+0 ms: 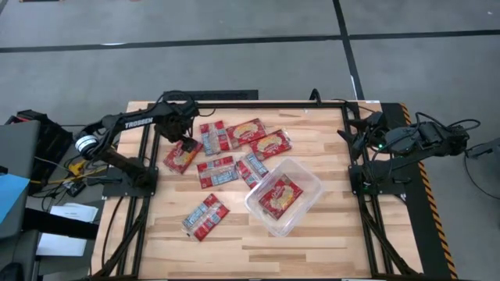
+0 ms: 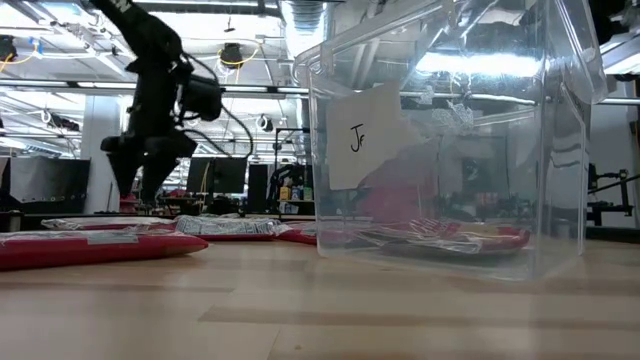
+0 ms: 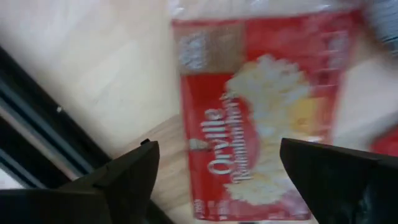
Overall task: Sort popcorn bags into baskets
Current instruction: Put the red popcorn pack into the transparent container
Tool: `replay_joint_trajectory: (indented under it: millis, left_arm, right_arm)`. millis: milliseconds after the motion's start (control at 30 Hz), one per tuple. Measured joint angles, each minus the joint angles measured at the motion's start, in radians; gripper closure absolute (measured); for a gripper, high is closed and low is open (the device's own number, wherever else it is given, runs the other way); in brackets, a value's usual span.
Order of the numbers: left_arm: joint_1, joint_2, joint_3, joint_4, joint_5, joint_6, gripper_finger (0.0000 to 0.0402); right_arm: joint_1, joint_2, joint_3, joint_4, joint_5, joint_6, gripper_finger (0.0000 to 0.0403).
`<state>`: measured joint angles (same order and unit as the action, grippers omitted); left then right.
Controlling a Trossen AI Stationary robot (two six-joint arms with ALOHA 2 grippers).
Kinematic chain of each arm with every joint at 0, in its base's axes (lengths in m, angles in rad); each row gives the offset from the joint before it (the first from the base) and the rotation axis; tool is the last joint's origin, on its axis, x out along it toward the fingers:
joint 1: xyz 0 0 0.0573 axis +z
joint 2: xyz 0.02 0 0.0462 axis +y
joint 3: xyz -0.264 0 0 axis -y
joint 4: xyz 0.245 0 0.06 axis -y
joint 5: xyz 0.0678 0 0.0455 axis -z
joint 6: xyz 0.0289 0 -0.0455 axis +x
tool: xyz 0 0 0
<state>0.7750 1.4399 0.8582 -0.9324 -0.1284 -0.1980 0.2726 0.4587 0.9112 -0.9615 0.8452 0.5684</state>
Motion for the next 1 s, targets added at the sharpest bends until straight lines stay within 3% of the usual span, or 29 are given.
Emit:
replay_joint_trajectory:
  millis: [267,400,533,833,900,1000]
  left_arm:
    - [0.107,0.000,-0.137,0.146,0.145,0.065,0.0082]
    - [0.113,0.008,-0.211,0.195,0.214,0.058,0.0106]
    - [0.118,0.030,-0.232,0.225,0.251,0.040,0.0168]
    - [0.124,0.038,-0.203,0.239,0.225,-0.043,0.0365]
    - [0.124,0.038,-0.200,0.239,0.227,-0.062,0.0386]
    - [0.123,0.041,-0.186,0.230,0.229,-0.089,0.0386]
  right_arm:
    - [0.000,0.000,0.000,0.005,0.060,0.057,0.0107]
    - [0.000,0.000,0.000,0.005,0.094,0.060,0.0107]
    - [0.000,0.000,0.000,0.006,0.114,0.060,0.0107]
    - [0.000,0.000,0.000,0.003,0.135,0.068,0.0107]
    - [0.000,0.000,0.000,0.002,0.135,0.068,0.0107]
    - [0.000,0.000,0.000,-0.004,0.135,0.068,0.0107]
